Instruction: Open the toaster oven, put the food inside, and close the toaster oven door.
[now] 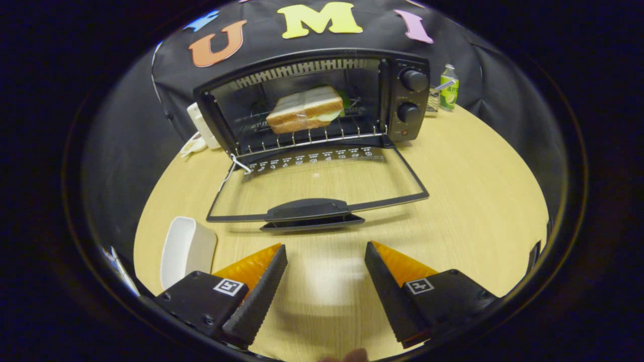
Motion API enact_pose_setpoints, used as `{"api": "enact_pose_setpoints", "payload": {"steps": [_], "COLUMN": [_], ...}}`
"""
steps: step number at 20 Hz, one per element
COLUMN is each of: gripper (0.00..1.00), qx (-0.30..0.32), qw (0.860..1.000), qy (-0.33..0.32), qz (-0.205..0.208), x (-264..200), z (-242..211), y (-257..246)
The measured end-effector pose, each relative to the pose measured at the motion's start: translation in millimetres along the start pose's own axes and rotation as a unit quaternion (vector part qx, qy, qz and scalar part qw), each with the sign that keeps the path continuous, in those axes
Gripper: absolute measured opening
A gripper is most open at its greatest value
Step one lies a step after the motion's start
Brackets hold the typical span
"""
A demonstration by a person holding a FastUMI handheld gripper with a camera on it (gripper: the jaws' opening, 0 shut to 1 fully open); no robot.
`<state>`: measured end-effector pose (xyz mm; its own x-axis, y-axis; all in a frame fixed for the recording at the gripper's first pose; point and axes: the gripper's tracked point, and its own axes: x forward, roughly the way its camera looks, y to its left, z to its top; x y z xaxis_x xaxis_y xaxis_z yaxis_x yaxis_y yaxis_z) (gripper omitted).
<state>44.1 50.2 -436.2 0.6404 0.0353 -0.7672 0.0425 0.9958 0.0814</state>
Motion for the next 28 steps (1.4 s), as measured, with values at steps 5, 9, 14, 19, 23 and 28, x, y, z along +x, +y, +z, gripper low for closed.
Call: {"api": "enact_pose_setpoints", "payload": {"steps": [5, 9, 14, 19, 23, 28], "gripper": [1.00, 1.00, 1.00, 1.00, 1.00, 1.00], "qx": [-0.020, -0.024, -0.021, -0.026, -0.039, -0.041], "qw": [1.000, 0.999, 0.999, 0.994, 0.989, 0.977], "qy": [-0.008, -0.004, -0.031, -0.102, -0.145, -0.211], "qz": [-0.015, -0.026, -0.014, -0.014, -0.008, 0.012], "x": [18, 15, -15, -50, -69, -124], "z": [9, 11, 29, 82, 136, 203], "y": [6, 8, 11, 11, 18, 32]}}
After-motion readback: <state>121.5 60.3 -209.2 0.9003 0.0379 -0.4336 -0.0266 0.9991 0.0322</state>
